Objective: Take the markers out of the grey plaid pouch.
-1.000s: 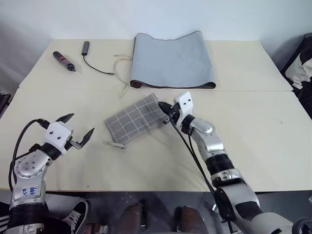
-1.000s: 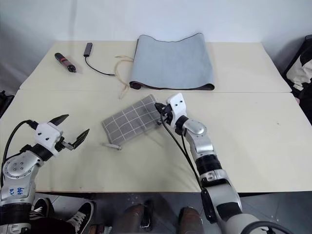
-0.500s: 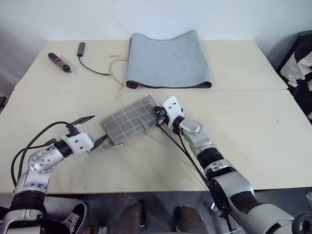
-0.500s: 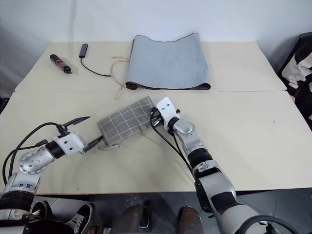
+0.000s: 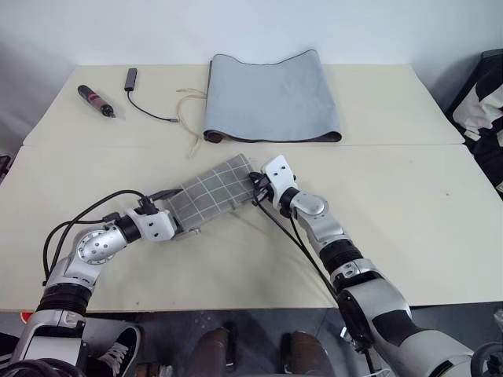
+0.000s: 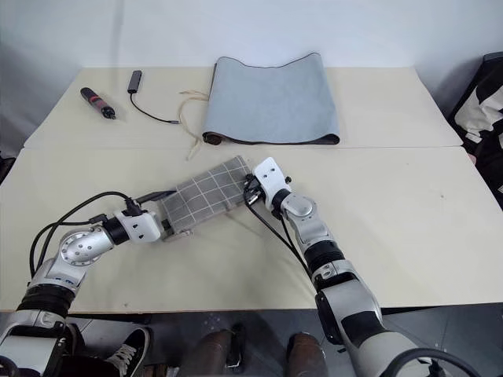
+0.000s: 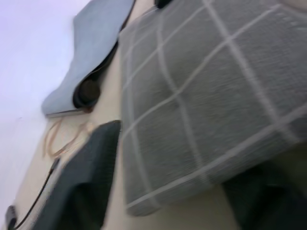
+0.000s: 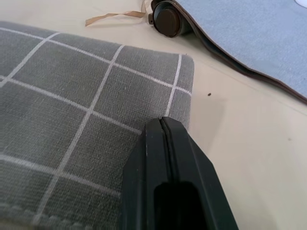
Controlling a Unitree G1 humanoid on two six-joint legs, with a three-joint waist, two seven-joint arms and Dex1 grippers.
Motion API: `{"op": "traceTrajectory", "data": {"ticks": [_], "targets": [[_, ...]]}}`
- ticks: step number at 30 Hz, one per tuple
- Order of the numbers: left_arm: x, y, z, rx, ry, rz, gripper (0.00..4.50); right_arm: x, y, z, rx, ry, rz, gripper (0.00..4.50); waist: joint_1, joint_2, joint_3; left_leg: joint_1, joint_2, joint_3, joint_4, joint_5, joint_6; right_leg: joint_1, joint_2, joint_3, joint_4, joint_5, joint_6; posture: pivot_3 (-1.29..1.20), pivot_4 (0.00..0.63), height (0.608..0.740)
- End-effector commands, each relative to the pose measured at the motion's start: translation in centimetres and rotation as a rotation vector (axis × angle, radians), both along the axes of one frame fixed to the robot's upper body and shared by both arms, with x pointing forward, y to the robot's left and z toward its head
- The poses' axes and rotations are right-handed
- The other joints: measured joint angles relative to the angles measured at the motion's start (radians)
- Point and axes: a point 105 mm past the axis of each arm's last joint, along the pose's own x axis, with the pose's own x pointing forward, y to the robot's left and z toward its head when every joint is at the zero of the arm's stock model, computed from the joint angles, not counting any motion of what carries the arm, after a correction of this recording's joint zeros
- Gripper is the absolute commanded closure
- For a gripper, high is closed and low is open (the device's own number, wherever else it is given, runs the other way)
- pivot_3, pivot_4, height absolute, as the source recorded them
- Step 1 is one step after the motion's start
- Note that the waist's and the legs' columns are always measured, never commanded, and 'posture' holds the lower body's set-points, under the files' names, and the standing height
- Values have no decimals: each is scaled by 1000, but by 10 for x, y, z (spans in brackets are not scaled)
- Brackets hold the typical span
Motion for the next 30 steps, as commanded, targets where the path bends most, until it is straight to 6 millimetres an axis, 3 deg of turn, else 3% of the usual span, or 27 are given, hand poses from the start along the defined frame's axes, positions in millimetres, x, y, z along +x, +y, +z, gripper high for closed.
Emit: {"op": "traceTrajectory", "data": {"ticks": [1, 5, 7, 10, 14, 17, 20, 25, 30], "targets": [[-4, -6, -12, 15, 54, -40, 2842, -1, -1, 8, 22, -22, 9, 4500, 0, 0, 0, 0, 0, 0, 0, 0, 0, 0, 0, 0, 0, 0, 0, 0, 150, 740], [-6, -7, -12, 0, 66, -47, 4074, -1, -2, 10, 26, -26, 5, 4500, 0, 0, 0, 0, 0, 0, 0, 0, 0, 0, 0, 0, 0, 0, 0, 0, 150, 740], [-8, -9, -13, -14, 81, -57, 4471, -2, -4, 11, 41, -25, 11, 4500, -1, 0, 0, 1, 0, 0, 0, 0, 0, 0, 0, 0, 0, 0, 0, 0, 150, 740], [-9, -11, -12, -45, 94, -57, 4495, -7, -7, 17, 80, -21, 55, 4324, -1, 0, 0, 1, 0, 0, 0, 0, 0, 0, 0, 0, 0, 0, 0, 0, 150, 740], [-9, -17, -7, -80, 88, -47, 4500, -21, -17, 42, 199, 14, 153, 3248, 1, 0, 0, 0, 0, 0, 0, 0, 1, 0, 0, 0, 0, 0, 0, 0, 150, 740], [-9, -25, -6, -77, 78, -41, 4500, -57, -20, 54, 209, 98, 349, 2164, 3, 0, 0, 0, 0, -1, 2, -1, 2, 1, 0, 1, 0, 0, 0, 0, 150, 740], [-1, -34, -3, -36, 31, 9, 4500, -111, -21, 52, 181, 234, 562, 1232, 16, 0, 0, -1, 0, -2, 2, -2, 3, 1, -1, 1, -1, 0, 0, 0, 150, 740], [6, -51, -2, 153, -78, 23, 4500, -140, -21, 27, 141, 362, 580, 1232, 31, 0, -1, 0, 0, 2, 6, -8, -2, 2, -1, 0, -3, 0, 0, 0, 150, 740], [14, -57, 3, 302, -191, 68, 4500, -139, -20, -5, 147, 497, 484, 1232, 54, 0, -1, 0, 0, 7, 8, -8, -2, 1, -3, 3, -7, 1, -1, 0, 150, 740]]}}
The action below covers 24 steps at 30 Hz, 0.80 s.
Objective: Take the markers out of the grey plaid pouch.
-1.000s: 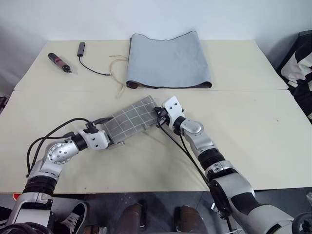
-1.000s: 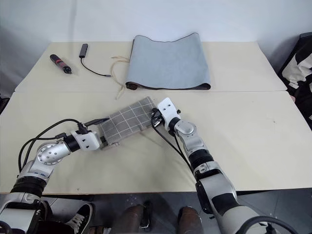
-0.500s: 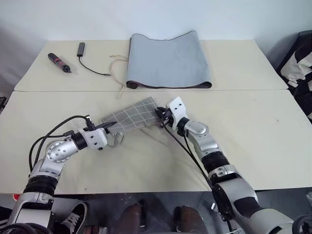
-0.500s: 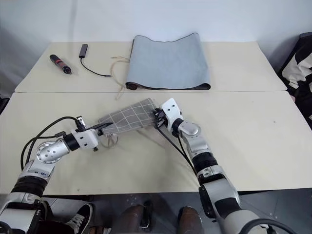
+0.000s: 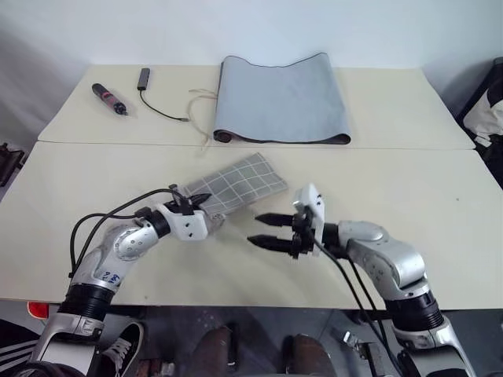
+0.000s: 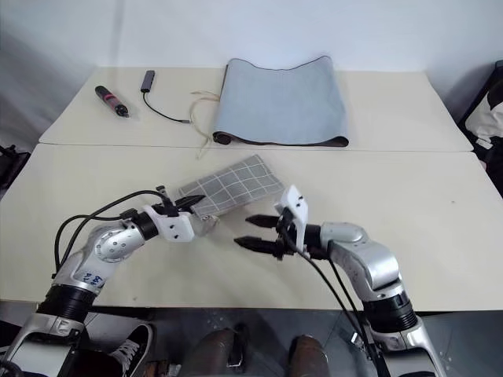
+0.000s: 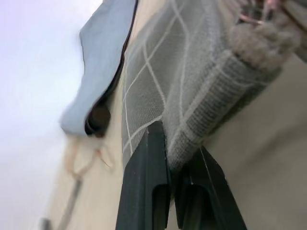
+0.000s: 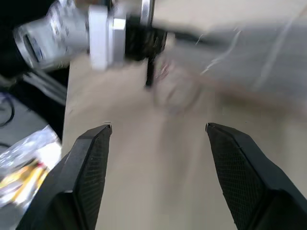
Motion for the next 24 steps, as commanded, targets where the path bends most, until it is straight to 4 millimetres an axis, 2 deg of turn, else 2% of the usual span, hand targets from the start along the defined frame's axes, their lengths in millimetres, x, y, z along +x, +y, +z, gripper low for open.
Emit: {"op": "traceTrajectory", "data": {"ticks": [1, 4, 6, 11, 15, 19, 22, 24], "targets": [[7, 2, -11, 78, -20, 74, 4500, 4, 3, -8, -6, 34, -59, 1232, 4, 0, 0, 0, 0, 0, 1, 0, 0, -1, 0, 1, -1, 0, 0, 0, 150, 740], [8, -6, -7, 111, -64, 75, 4500, 15, 12, -17, 23, 115, -155, 1232, 4, 0, 0, 0, 1, 1, 1, 0, 0, -1, -1, 2, 0, 0, -1, 0, 150, 740], [8, -11, -2, 87, -71, 73, 4500, 13, 22, -18, 62, 163, -157, 1232, 4, 0, 0, 0, 1, 1, 1, 0, -1, -2, -1, 2, 1, 0, -1, 0, 150, 740], [9, -11, 7, 13, -64, 94, 4500, 18, 37, -16, 89, 141, -187, 1232, 5, 0, 0, 0, 1, 1, 1, 0, 0, -7, -1, 2, 1, 0, -1, 0, 150, 740], [9, -14, 9, 13, -74, 99, 4500, 18, 54, -10, 163, 195, -159, 1232, 1, 0, 0, -1, 1, 3, 1, 0, 0, -9, 0, 3, 3, 0, -2, 0, 150, 740], [7, -19, 9, 32, -83, 85, 4500, 19, 64, -10, 157, 190, -126, 1232, -1, 0, 0, -2, 2, 4, 1, 0, 0, -10, 0, 3, 7, 0, -2, 0, 150, 740], [7, -20, 9, 17, -80, 90, 4500, 27, 68, -5, 201, 205, -133, 1870, -1, 0, 0, -2, 2, 4, 1, 0, 0, -10, 1, 3, 7, 0, -2, 0, 150, 740], [7, -20, 10, -9, -71, 96, 4500, 34, 67, -4, 214, 205, -164, 2508, -1, 0, 0, -2, 2, 4, 1, 0, 0, -10, 1, 3, 7, 0, -2, 0, 150, 740]]}}
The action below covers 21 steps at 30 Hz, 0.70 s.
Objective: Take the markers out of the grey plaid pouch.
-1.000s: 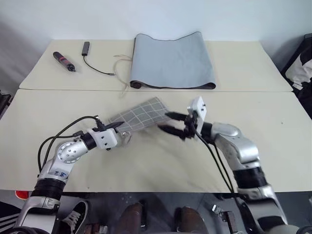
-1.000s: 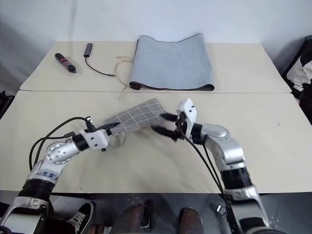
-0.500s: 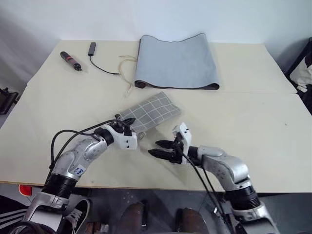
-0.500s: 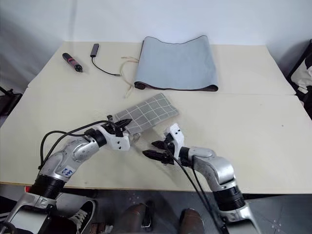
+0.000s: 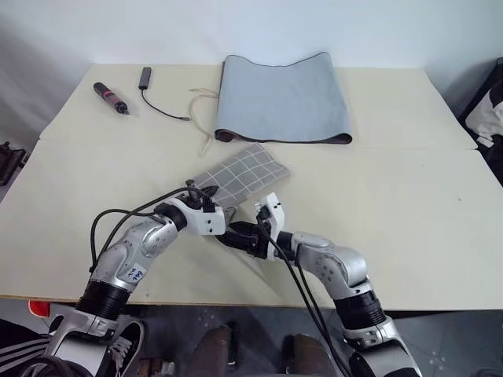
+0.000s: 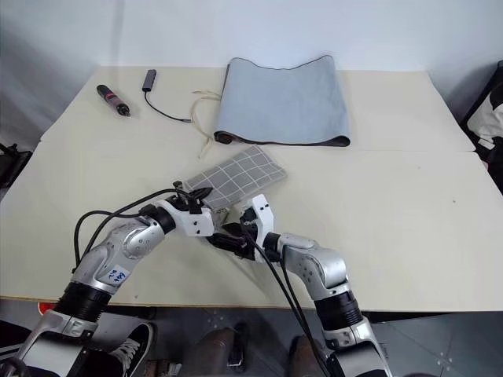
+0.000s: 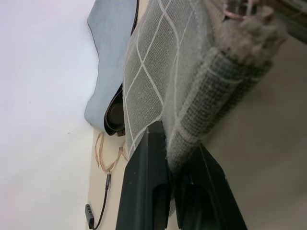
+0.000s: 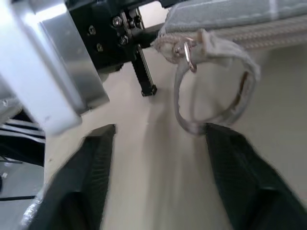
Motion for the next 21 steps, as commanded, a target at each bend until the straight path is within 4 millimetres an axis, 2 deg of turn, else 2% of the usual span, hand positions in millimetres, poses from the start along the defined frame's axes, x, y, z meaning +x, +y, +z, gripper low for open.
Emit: {"op": "traceTrajectory", "data": {"ticks": [1, 5, 6, 13, 15, 18, 21], "targets": [[-3, -7, 4, -33, -10, -14, 4500, 10, 1, 14, 69, -24, -28, 2915, 0, 0, 0, 0, 0, 0, 0, 0, 0, 0, 0, 0, 0, 0, 0, 0, 150, 740], [-4, -8, 4, -44, -4, -12, 4500, 8, 1, 14, 68, -26, -12, 4340, 0, -1, -1, 0, 0, 0, 0, 0, 0, -2, 0, 0, 0, 0, 0, 0, 150, 740], [-4, -8, 4, -44, -4, -12, 4500, 7, 1, 14, 73, -27, -4, 4449, -1, -1, -1, 0, 0, 0, 0, 0, 0, -2, 0, 0, 0, 0, 0, 0, 150, 740], [-6, -6, 4, -71, 5, -11, 4500, 7, -8, 18, 87, -38, -5, 4449, -1, -1, -1, 0, 0, 1, -1, 0, 0, -3, 0, 1, 0, 0, 0, 0, 150, 740], [-8, -2, 5, -111, 34, -24, 4500, 9, -18, 22, 84, -59, -11, 4449, -1, -1, -1, 0, 0, 1, -1, 0, 0, -3, 0, 1, 0, 0, 0, 0, 150, 740], [-22, -2, 7, -131, 93, -155, 4500, 9, -37, 31, 86, -102, 11, 4449, -2, -1, -1, -1, 0, 1, -1, -1, 1, -3, 0, 1, -1, 0, 0, 0, 150, 740], [-27, 10, 14, -227, 144, -192, 4500, 7, -53, 37, 92, -108, 63, 4449, -3, -1, -1, -2, 1, 2, -1, -1, 0, -3, 0, 0, -2, 0, 0, 0, 150, 740]]}}
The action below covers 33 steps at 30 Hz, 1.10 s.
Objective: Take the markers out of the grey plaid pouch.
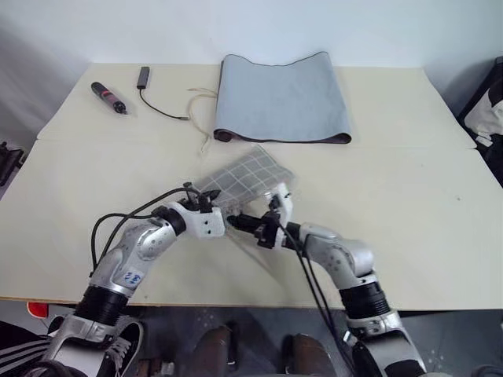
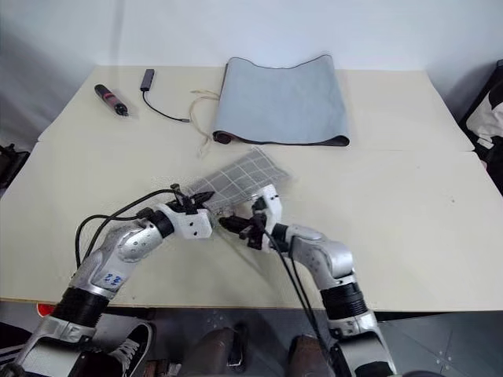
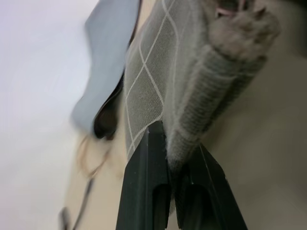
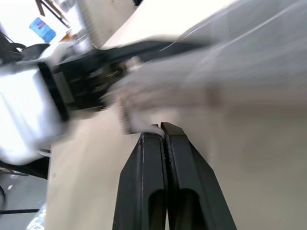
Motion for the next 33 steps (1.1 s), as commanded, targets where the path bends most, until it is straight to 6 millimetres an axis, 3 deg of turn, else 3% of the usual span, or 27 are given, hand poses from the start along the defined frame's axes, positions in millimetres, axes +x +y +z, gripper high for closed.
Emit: {"op": "traceTrajectory", "data": {"ticks": [1, 6, 12, 14, 19, 23, 27, 30, 33], "targets": [[-7, 13, 14, -145, 69, -51, 4500, -3, -12, 21, 48, -61, 59, 4449, -2, 0, 0, 0, 0, 0, 0, 0, 0, 2, 0, 0, 0, 0, 0, 0, 150, 740], [-11, 29, 8, -91, 96, -72, 4500, 4, -32, 24, -10, -109, 51, 4449, -22, 0, 0, 0, 2, 1, 0, 0, 0, 4, 1, -2, 0, 0, 0, 0, 150, 740], [-16, 40, 6, -81, 106, -71, 4500, 31, -86, 24, -128, -160, -97, 4449, -22, 0, 0, 0, 1, 2, 1, 0, 2, 5, 1, -3, -1, 0, 0, 0, 150, 740], [-21, 42, 10, -109, 93, -86, 4500, 43, -114, 21, -202, -187, -170, 4449, -23, 0, 0, 0, 1, 2, 1, 0, 2, 5, 1, -3, -1, 0, 0, 0, 150, 740], [-29, 47, 12, -133, 102, -114, 4500, 56, -151, 18, -299, -213, -260, 4449, -23, 0, 0, 0, 1, 2, 2, -1, 3, 8, 0, -4, -5, 0, 0, 0, 150, 740], [-26, 53, 11, -127, 106, -84, 4500, 50, -141, 18, -269, -225, -204, 4449, -26, 0, 0, 0, 2, 2, 2, -1, 3, 9, 0, -5, -6, 0, 0, 0, 150, 740], [-24, 49, 12, -110, 70, -81, 4500, 31, -112, 24, -131, -158, -100, 4449, -24, 0, 0, 1, 2, 2, 2, 0, 5, 9, 0, -6, -5, 0, 0, 0, 150, 740], [-20, 47, 15, -122, 43, -63, 4500, 5, -87, 31, -30, -121, 15, 3859, -22, 0, 0, 1, 3, 1, 2, -1, 3, 10, 0, -6, -6, 0, -1, 0, 150, 740], [-17, 44, 17, -126, 30, -62, 4500, -15, -67, 23, -35, -81, 80, 2868, -19, 0, 0, 1, 2, 0, 3, -3, 3, 11, 0, -6, -6, 0, -1, 0, 150, 740]]}}
